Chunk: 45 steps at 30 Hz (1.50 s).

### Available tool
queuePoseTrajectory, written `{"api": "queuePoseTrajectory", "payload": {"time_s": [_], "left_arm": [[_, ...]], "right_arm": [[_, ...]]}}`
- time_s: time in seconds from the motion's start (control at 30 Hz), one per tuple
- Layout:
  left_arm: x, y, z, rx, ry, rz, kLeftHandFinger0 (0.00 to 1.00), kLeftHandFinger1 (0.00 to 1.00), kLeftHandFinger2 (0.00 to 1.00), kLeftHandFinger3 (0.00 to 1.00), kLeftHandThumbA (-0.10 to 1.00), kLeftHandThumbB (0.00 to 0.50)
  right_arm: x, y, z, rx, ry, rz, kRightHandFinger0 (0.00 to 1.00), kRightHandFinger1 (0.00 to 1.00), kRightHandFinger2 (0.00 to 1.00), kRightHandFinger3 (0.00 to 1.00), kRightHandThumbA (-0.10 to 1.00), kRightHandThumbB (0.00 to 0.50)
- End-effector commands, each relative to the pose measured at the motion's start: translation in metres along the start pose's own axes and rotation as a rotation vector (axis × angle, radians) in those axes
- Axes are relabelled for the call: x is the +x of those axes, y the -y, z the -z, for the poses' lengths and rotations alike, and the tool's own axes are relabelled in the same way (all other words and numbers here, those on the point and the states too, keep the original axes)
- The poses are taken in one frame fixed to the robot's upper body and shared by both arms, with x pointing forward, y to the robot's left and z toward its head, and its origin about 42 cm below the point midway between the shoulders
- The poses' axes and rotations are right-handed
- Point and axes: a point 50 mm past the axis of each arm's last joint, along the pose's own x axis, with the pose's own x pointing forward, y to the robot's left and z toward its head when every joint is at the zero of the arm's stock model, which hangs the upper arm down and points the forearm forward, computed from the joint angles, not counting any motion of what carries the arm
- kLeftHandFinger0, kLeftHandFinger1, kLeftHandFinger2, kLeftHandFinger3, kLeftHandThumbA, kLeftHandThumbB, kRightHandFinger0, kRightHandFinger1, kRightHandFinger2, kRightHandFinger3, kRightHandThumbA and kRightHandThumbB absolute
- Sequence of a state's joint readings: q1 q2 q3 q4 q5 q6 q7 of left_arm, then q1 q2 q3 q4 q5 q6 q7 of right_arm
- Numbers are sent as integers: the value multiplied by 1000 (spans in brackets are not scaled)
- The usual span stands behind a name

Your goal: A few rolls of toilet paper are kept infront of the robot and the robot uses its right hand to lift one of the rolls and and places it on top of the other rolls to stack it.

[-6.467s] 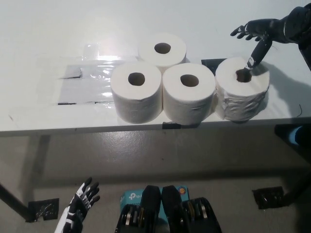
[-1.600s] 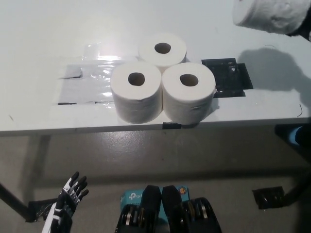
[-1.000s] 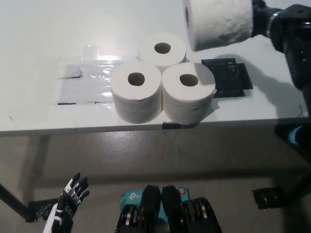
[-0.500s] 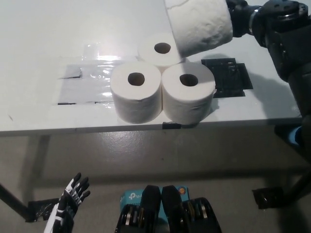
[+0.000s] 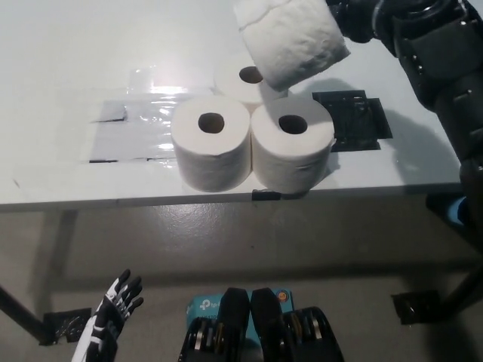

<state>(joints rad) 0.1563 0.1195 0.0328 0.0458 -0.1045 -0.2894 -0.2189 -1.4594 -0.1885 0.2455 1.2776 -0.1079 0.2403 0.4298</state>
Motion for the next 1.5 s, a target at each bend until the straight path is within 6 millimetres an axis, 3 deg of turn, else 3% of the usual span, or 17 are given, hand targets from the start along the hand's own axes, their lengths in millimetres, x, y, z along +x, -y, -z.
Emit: {"api": "queuePoseTrajectory", "payload": {"time_s": [0.0, 0.13, 0.2, 0.27, 0.33, 0.4, 0.53, 0.7, 0.87, 0.97, 1.07, 1.13, 1.23, 1.3, 1.37, 1.43, 1.47], "left_arm": [[-2, -1, -7, 26, 34, 8, 1000, 1000, 1000, 1000, 1000, 283], [-1, -1, -9, 25, 33, 4, 1000, 1000, 1000, 1000, 1000, 281], [-2, 0, -9, 28, 33, 11, 1000, 1000, 1000, 1000, 1000, 270], [-2, -1, -9, 37, 40, 12, 1000, 1000, 1000, 1000, 1000, 264], [-2, -2, -9, 42, 39, 13, 1000, 1000, 1000, 1000, 1000, 273], [-1, -2, -11, 49, 38, 12, 1000, 1000, 1000, 1000, 1000, 287], [1, -1, -13, 52, 39, 15, 1000, 1000, 1000, 1000, 1000, 290], [0, -2, -12, 51, 31, 15, 1000, 1000, 1000, 1000, 1000, 299], [-1, -3, -13, 62, 35, 15, 1000, 1000, 1000, 1000, 1000, 309], [-1, -3, -11, 65, 36, 21, 1000, 1000, 1000, 1000, 1000, 313], [-1, -2, -11, 68, 39, 25, 1000, 1000, 1000, 1000, 1000, 317], [-1, -3, -12, 65, 43, 23, 1000, 1000, 1000, 1000, 1000, 310], [0, -3, -14, 59, 43, 23, 1000, 1000, 1000, 1000, 1000, 310], [0, -4, -14, 59, 50, 25, 1000, 1000, 1000, 1000, 1000, 310], [2, -5, -14, 62, 53, 23, 1000, 1000, 1000, 1000, 1000, 319], [2, -5, -15, 58, 49, 22, 1000, 1000, 1000, 1000, 1000, 319], [2, -5, -16, 60, 48, 21, 1000, 1000, 1000, 1000, 1000, 319]], "right_arm": [[-11, 8, -75, -198, 139, 99, 0, 0, 241, 0, 955, 34], [-10, 2, -86, -248, 152, 100, 0, 52, 355, 51, 905, 27], [-8, -2, -87, -318, 129, 123, 0, 98, 420, 141, 896, 32], [-7, -6, -86, -407, 123, 131, 0, 125, 449, 164, 884, 3], [-5, -9, -84, -427, 121, 129, 0, 158, 475, 187, 853, 5], [-4, -13, -85, -439, 119, 134, 0, 260, 576, 222, 816, 34], [-3, -17, -89, -482, 119, 135, 29, 378, 717, 400, 817, 52], [-1, -20, -90, -575, 119, 140, 72, 392, 679, 404, 835, 53], [0, -21, -89, -634, 118, 164, 104, 439, 721, 509, 813, 53], [-1, -20, -89, -659, 130, 168, 135, 457, 727, 511, 810, 37], [-1, -20, -87, -636, 135, 154, 55, 368, 648, 471, 771, 23], [0, -21, -86, -646, 130, 158, 6, 313, 624, 560, 781, 38], [1, -22, -85, -653, 127, 160, 6, 299, 613, 590, 785, 42], [1, -23, -84, -661, 121, 160, 0, 250, 539, 497, 803, 55], [2, -23, -84, -675, 111, 157, 0, 165, 394, 240, 836, 65], [1, -22, -84, -676, 89, 133, 0, 150, 349, 113, 872, 83], [1, -22, -84, -677, 69, 124, 0, 159, 355, 176, 858, 120]]}}
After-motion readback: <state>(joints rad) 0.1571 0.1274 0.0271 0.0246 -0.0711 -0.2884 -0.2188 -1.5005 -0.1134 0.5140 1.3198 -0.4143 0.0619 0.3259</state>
